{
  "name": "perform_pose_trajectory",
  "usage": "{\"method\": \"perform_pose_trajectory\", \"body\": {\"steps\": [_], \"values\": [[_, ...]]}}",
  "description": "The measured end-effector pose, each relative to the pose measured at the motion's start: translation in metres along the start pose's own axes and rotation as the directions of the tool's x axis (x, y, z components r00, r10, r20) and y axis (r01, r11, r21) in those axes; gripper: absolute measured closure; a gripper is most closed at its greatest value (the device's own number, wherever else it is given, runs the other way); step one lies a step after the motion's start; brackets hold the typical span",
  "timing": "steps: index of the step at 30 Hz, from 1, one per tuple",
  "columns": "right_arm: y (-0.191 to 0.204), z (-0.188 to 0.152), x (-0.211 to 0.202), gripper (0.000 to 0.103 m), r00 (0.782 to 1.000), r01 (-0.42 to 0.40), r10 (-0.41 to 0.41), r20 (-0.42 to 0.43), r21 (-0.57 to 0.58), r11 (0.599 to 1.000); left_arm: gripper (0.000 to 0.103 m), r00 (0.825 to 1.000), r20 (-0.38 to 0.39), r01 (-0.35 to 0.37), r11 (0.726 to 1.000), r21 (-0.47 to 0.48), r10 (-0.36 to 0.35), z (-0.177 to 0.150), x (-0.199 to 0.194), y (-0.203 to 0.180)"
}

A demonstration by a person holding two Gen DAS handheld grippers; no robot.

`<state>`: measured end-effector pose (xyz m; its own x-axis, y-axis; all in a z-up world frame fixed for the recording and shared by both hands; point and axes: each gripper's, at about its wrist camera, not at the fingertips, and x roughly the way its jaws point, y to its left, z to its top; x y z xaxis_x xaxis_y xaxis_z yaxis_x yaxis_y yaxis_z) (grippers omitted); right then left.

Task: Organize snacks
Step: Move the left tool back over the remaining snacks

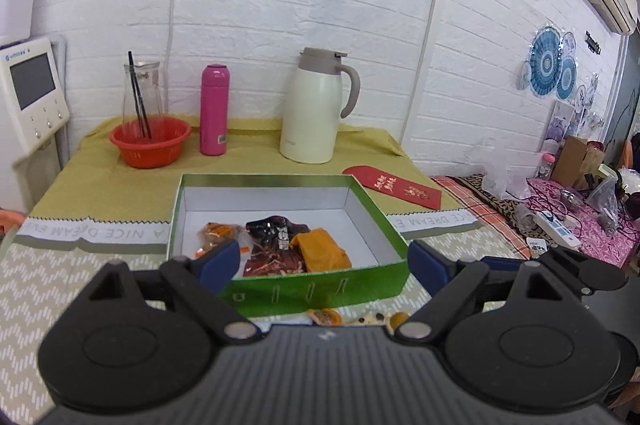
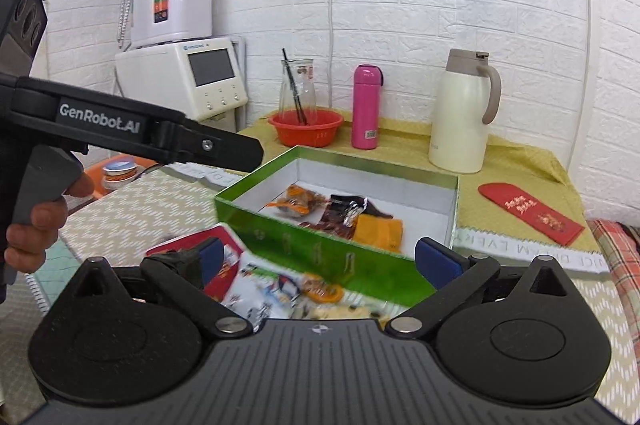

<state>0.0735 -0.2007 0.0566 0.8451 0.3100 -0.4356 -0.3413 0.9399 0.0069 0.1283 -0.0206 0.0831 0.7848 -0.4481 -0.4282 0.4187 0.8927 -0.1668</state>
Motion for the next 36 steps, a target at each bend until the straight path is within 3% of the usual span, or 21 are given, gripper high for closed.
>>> {"method": "perform_pose_trajectory", "body": {"steps": [7, 13, 16, 27, 32, 36], "values": [[0.018, -0.042, -0.028, 0.000, 0.999, -0.026, 0.027, -0.035, 0.043, 0.999, 0.014, 0.995, -0.090, -0.032, 0.999, -0.007, 0.031, -0.058, -0.035, 0.010], [0.032, -0.080, -0.016, 0.000, 0.992, -0.037, 0.046, -0.121, 0.074, 0.997, 0.014, 0.983, -0.158, -0.096, 0.995, -0.032, 0.090, -0.111, -0.047, 0.026], [0.040, -0.087, -0.003, 0.000, 0.987, -0.032, 0.039, -0.159, 0.046, 0.998, 0.014, 0.976, -0.204, -0.094, 0.993, -0.078, 0.076, -0.125, -0.049, 0.037], [0.047, -0.094, 0.031, 0.000, 0.971, 0.017, -0.019, -0.237, -0.010, 1.000, 0.014, 0.971, -0.230, -0.091, 0.989, -0.115, 0.063, -0.128, -0.040, 0.047], [0.047, -0.097, 0.034, 0.019, 0.970, 0.015, -0.016, -0.244, -0.006, 1.000, 0.014, 0.969, -0.248, -0.014, 0.993, -0.118, -0.016, -0.127, -0.031, 0.037], [0.054, -0.100, 0.025, 0.018, 0.968, -0.026, 0.021, -0.250, -0.016, 1.000, 0.014, 0.958, -0.272, 0.060, 0.991, -0.116, -0.090, -0.128, -0.020, 0.021]]}}
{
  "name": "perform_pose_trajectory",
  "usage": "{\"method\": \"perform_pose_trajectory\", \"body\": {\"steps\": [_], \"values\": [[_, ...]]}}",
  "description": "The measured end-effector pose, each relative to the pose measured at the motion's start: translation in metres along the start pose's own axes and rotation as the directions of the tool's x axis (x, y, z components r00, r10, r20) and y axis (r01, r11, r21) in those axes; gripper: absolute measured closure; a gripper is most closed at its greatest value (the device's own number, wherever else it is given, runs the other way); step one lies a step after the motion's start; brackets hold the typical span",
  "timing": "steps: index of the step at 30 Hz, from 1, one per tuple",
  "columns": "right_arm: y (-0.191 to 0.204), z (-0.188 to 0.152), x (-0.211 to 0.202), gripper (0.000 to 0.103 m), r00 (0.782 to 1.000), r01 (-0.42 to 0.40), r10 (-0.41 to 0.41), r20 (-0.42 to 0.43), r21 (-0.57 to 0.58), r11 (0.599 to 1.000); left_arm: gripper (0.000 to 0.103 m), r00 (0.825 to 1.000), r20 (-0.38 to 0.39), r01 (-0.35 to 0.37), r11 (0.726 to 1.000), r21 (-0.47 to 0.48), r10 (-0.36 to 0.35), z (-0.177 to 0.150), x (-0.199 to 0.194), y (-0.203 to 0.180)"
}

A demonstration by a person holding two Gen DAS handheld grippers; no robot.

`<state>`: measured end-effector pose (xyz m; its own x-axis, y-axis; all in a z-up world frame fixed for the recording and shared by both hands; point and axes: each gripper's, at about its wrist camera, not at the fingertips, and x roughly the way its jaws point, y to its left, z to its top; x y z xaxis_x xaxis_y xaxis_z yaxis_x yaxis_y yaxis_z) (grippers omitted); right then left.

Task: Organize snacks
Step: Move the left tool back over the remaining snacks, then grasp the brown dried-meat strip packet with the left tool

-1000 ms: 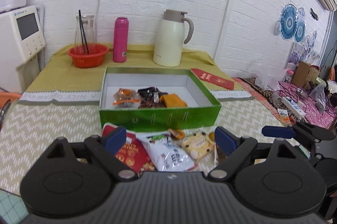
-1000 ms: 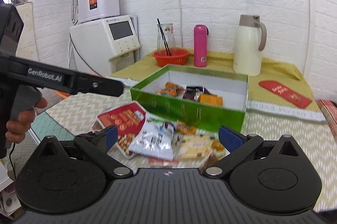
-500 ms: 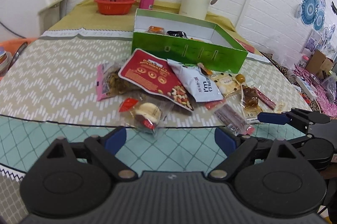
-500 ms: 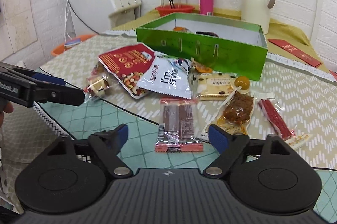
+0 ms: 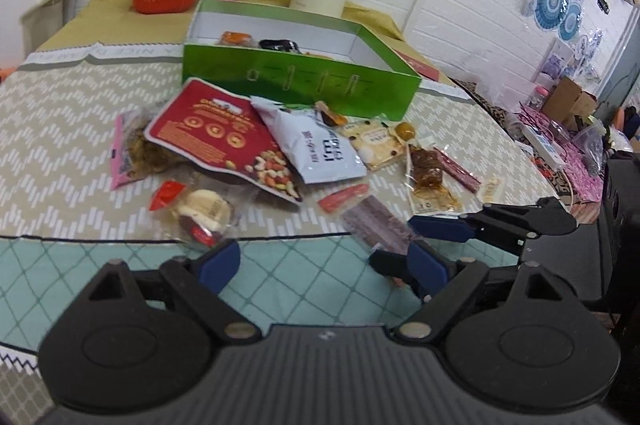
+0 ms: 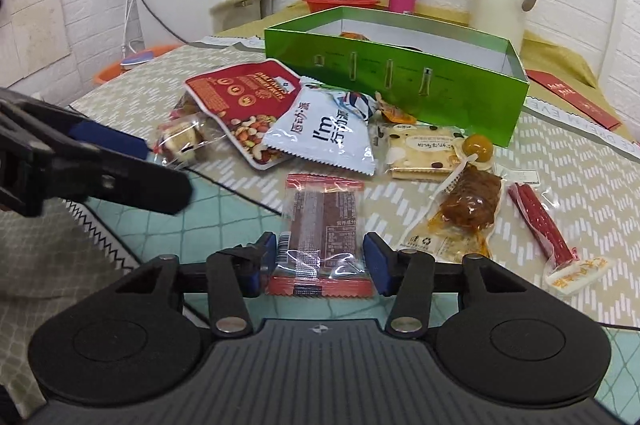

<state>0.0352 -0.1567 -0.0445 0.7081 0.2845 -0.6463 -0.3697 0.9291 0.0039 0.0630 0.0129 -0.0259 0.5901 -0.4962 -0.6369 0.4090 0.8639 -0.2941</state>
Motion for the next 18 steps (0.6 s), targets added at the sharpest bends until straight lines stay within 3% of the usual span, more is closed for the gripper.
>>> {"method": "perform_pose_trajectory", "body": {"steps": [5, 12, 13, 14, 16, 18], "values": [[0.000, -0.008, -0.010, 0.007, 1.000, -0.004, 0.004, 0.005, 0.019, 1.000, 0.014, 0.997, -0.053, 0.055, 0.998, -0.009, -0.056, 0.000, 0.023, -0.019], [-0.003, -0.012, -0.015, 0.006, 1.000, -0.026, 0.025, 0.017, 0.035, 0.999, 0.015, 0.997, -0.068, 0.035, 0.999, -0.033, -0.038, 0.007, 0.047, -0.033], [-0.003, -0.013, -0.014, 0.006, 0.999, -0.028, 0.027, 0.019, 0.033, 0.999, 0.019, 0.997, -0.067, 0.033, 0.999, -0.033, -0.035, 0.009, 0.050, -0.034], [-0.003, -0.013, -0.014, 0.006, 0.999, -0.029, 0.028, 0.019, 0.032, 0.999, 0.035, 0.997, -0.069, 0.031, 0.999, -0.028, -0.033, 0.010, 0.052, -0.036], [-0.004, -0.013, -0.014, 0.006, 0.999, -0.033, 0.032, 0.022, 0.036, 0.999, 0.053, 0.996, -0.087, 0.025, 0.999, -0.043, -0.029, 0.011, 0.059, -0.035], [-0.004, -0.013, -0.014, 0.006, 0.999, -0.033, 0.032, 0.027, 0.040, 0.999, 0.053, 0.997, -0.073, 0.023, 0.998, -0.065, -0.027, 0.012, 0.060, -0.034]]}}
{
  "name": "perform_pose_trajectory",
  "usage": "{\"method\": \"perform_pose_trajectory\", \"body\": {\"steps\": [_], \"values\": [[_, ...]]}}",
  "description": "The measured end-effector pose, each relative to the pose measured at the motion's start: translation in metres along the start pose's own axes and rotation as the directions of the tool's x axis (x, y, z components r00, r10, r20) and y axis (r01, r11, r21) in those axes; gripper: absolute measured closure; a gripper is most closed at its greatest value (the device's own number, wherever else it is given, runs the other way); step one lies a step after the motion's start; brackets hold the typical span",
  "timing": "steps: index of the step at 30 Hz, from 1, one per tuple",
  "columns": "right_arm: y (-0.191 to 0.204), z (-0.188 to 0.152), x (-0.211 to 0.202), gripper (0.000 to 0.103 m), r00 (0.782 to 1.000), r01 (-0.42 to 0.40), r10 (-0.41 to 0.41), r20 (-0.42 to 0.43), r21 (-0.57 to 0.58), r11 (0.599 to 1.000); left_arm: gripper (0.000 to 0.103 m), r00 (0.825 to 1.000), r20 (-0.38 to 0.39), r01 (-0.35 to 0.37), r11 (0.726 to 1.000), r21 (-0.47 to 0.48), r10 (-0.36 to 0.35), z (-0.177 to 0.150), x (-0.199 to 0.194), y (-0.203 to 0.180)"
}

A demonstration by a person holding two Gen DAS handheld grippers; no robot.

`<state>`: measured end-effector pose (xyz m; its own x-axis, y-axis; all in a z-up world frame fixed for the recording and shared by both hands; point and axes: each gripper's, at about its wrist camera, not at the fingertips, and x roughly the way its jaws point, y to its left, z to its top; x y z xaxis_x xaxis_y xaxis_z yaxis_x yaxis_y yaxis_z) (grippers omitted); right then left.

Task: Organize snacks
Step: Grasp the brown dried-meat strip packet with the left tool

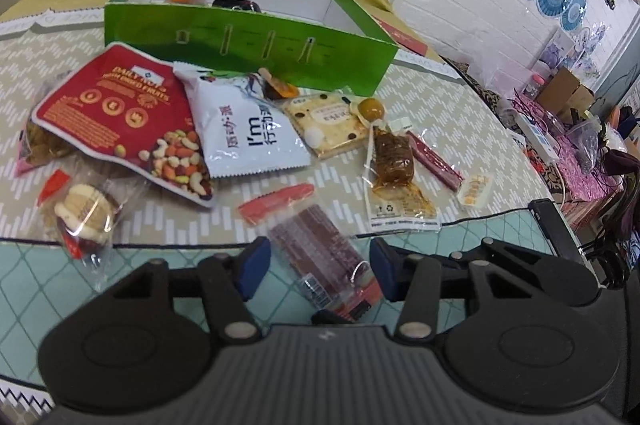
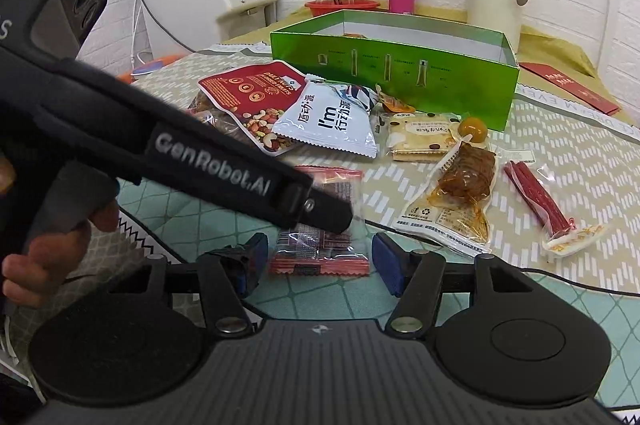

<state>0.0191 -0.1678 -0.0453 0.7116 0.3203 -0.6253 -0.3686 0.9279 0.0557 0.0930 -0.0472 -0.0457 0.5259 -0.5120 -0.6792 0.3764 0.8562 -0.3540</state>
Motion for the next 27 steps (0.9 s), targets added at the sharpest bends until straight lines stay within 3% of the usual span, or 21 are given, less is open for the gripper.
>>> {"method": "perform_pose_trajectory", "body": {"steps": [7, 9, 11, 13, 21, 24, 27], "values": [[0.003, 0.001, 0.005, 0.004, 1.000, 0.005, -0.004, 0.013, -0.009, 1.000, 0.047, 1.000, -0.002, -0.001, 1.000, -0.020, 0.001, 0.004, 0.005, -0.005], [0.005, 0.002, 0.007, 0.010, 1.000, 0.023, -0.023, 0.016, -0.021, 1.000, 0.047, 1.000, -0.002, -0.012, 1.000, -0.005, 0.012, 0.005, 0.006, -0.007], [0.005, 0.002, 0.008, 0.012, 0.999, 0.031, -0.030, 0.018, -0.025, 0.999, 0.049, 1.000, -0.001, -0.015, 1.000, 0.010, 0.015, 0.006, 0.007, -0.008], [0.004, 0.003, 0.009, 0.013, 0.999, 0.032, -0.032, 0.017, -0.026, 0.999, 0.058, 0.999, 0.003, -0.033, 0.999, 0.032, 0.033, 0.005, 0.007, -0.009], [0.008, 0.005, 0.012, 0.012, 0.998, 0.058, -0.058, 0.010, -0.027, 0.998, 0.058, 0.999, 0.036, -0.039, 0.998, 0.052, 0.037, 0.001, 0.007, -0.009], [0.008, 0.003, 0.012, 0.018, 0.998, 0.055, -0.054, 0.031, -0.035, 0.998, 0.072, 0.995, 0.056, -0.087, 0.992, 0.096, 0.082, -0.002, 0.010, -0.015], [0.007, 0.005, 0.011, 0.021, 0.998, 0.054, -0.053, 0.027, -0.011, 0.998, 0.081, 0.996, 0.057, -0.080, 0.994, 0.079, 0.075, 0.000, 0.010, -0.011]]}}
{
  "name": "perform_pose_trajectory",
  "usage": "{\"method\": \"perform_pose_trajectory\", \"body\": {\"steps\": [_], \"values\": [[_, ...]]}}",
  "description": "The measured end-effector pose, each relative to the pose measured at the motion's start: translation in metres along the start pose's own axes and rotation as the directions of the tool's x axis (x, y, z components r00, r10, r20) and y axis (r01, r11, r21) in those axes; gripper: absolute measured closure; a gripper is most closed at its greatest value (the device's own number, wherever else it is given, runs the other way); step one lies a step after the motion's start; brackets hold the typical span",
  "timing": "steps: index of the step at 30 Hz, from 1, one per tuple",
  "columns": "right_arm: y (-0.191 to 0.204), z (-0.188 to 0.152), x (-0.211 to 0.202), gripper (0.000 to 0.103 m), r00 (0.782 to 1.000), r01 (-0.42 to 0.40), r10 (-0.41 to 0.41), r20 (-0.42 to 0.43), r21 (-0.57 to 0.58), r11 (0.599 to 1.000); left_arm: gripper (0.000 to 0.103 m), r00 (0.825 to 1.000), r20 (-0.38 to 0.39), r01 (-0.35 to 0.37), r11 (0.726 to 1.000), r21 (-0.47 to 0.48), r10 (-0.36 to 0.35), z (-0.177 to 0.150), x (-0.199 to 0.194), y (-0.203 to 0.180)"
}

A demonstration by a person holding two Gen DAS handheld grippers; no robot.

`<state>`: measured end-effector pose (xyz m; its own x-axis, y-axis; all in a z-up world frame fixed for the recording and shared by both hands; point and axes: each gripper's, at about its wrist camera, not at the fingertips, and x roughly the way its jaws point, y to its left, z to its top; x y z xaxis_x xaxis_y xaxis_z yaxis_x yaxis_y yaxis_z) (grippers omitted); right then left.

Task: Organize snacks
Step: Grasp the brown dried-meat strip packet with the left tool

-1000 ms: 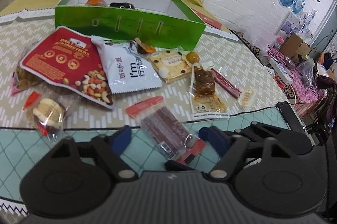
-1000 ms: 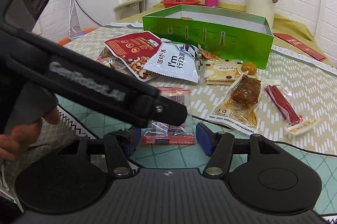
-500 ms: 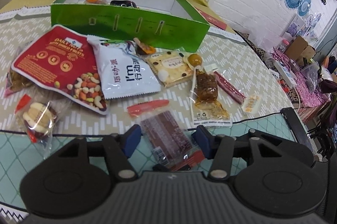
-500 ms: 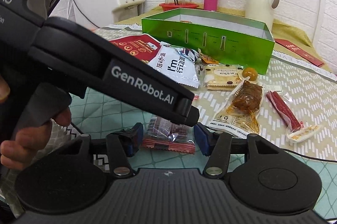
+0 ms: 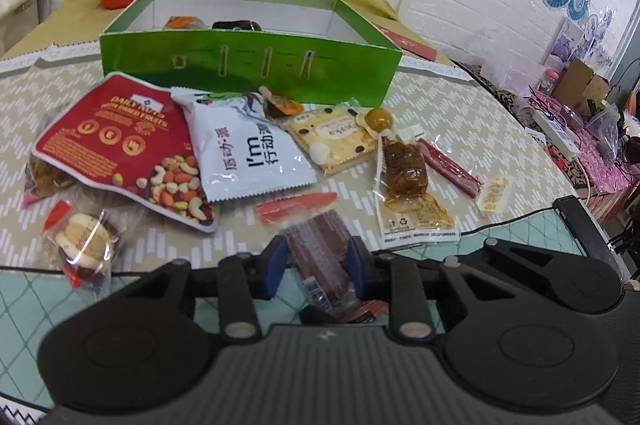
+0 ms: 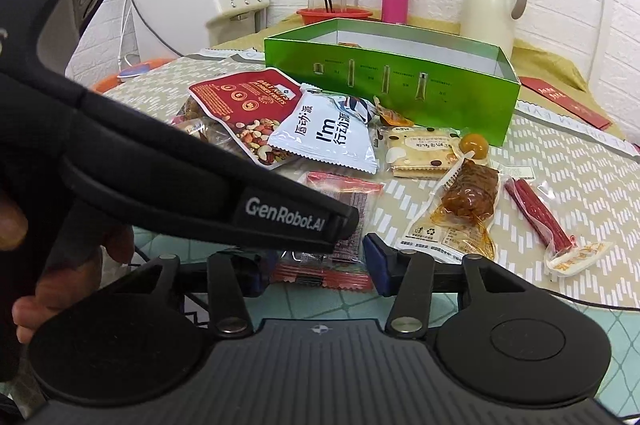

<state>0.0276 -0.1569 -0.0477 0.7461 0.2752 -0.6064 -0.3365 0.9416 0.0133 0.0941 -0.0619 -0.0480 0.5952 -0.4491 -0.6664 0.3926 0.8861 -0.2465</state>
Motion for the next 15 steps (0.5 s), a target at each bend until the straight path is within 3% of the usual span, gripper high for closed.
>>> {"method": "perform_pose_trajectory", "body": {"steps": [4, 5, 12, 14, 15], "values": [[0.005, 0.003, -0.003, 0.026, 1.000, 0.012, -0.012, 0.000, -0.010, 1.000, 0.086, 1.000, 0.005, 0.007, 1.000, -0.012, -0.007, 0.000, -0.002, 0.004], [0.006, 0.004, -0.004, 0.048, 1.000, 0.019, -0.019, 0.003, -0.015, 1.000, 0.089, 1.000, 0.011, -0.003, 1.000, -0.007, 0.003, 0.001, -0.004, 0.003], [-0.002, 0.003, -0.001, 0.043, 1.000, 0.003, -0.003, -0.015, 0.007, 1.000, 0.084, 0.999, -0.025, 0.036, 0.998, -0.054, -0.038, 0.001, -0.007, 0.017], [-0.004, 0.002, -0.002, 0.041, 1.000, -0.009, 0.009, -0.015, 0.027, 1.000, 0.059, 0.997, -0.032, 0.063, 0.994, -0.092, -0.066, 0.001, -0.009, 0.023], [-0.004, 0.001, -0.002, 0.039, 1.000, -0.012, 0.012, -0.014, 0.029, 1.000, 0.051, 0.996, -0.034, 0.077, 0.992, -0.099, -0.080, 0.001, -0.010, 0.024]]}}
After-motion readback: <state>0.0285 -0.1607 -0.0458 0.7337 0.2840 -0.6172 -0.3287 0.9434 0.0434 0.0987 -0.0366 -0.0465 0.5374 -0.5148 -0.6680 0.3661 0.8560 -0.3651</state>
